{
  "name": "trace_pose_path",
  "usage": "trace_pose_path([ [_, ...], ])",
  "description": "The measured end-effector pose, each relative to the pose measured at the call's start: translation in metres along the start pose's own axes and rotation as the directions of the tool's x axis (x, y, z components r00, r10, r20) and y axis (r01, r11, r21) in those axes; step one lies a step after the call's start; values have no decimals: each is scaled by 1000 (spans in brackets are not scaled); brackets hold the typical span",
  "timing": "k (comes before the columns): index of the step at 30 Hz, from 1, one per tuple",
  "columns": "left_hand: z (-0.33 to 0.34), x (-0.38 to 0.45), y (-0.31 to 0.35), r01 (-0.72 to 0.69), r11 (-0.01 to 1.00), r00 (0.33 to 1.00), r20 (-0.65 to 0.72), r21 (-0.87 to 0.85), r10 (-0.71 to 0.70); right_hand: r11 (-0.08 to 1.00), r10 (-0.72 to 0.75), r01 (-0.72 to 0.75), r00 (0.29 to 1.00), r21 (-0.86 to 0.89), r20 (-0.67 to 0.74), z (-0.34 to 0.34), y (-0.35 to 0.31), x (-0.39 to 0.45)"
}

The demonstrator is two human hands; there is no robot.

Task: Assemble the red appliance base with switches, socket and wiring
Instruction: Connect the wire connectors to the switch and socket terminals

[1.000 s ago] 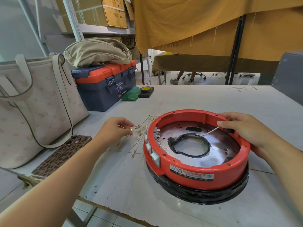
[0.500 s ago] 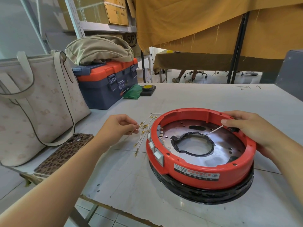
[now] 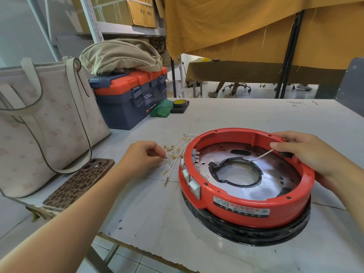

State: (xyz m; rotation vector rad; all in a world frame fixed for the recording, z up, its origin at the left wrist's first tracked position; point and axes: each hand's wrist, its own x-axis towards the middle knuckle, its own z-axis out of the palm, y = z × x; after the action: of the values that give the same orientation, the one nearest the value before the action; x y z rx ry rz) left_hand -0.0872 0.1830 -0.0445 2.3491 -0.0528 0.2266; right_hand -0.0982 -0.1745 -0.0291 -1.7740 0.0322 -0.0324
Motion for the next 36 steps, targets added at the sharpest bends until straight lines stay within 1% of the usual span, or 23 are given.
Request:
trace_pose_path([
  [2, 0, -1, -2, -23, 993, 1000, -1, 115, 24, 1000, -4, 4, 1000, -2, 1, 0, 0, 1],
  [4, 0, -2, -4, -61, 981, 998, 24, 183, 57, 1000, -8, 8, 1000, -7, 1, -1, 1, 1],
  [9, 0, -1, -2, -86, 968, 993, 94, 235, 66, 1000, -8, 8, 1000, -5, 2, -2, 3, 3],
  [12, 3, 2, 2, -113, 961, 993, 54, 251, 103, 1000, -4, 4, 1000, -14, 3, -1, 2, 3],
  [14, 7, 5, 6, -164, 953, 985, 0, 254, 170, 1000, -5, 5, 1000, -19, -1, -2, 2, 3],
  [17, 16, 14, 11, -217, 922, 969, -48, 320, 244, 1000, -5, 4, 1000, -20, -5, -1, 1, 2],
  [18, 19, 17, 12, -222, 908, 968, -29, 354, 248, 1000, -4, 4, 1000, -23, -5, -1, 1, 1],
  [19, 22, 20, 12, -229, 891, 971, 21, 392, 240, 1000, -4, 4, 1000, -28, -5, -1, 1, 1],
  [21, 28, 24, 13, -259, 851, 964, 173, 457, 200, 999, -5, 5, 1000, -40, -4, -1, 0, 0],
  [23, 33, 26, 12, -285, 836, 944, 288, 469, 160, 999, -5, 5, 1000, -43, -4, -1, 0, 0],
  [24, 34, 26, 10, -278, 842, 941, 307, 463, 142, 999, -5, 5, 1000, -45, -1, -1, -1, 0],
  [26, 32, 26, 6, -240, 850, 953, 280, 469, 115, 999, -6, 6, 1000, -37, 6, -1, -1, 1],
  [31, 23, 26, 3, -178, 828, 984, 116, 531, 138, 1000, -6, 6, 1000, -19, 9, -1, 1, 3],
  [36, 23, 37, 10, -122, 814, 992, 52, 567, 113, 1000, -1, 1, 1000, -18, 14, -2, 2, 3],
])
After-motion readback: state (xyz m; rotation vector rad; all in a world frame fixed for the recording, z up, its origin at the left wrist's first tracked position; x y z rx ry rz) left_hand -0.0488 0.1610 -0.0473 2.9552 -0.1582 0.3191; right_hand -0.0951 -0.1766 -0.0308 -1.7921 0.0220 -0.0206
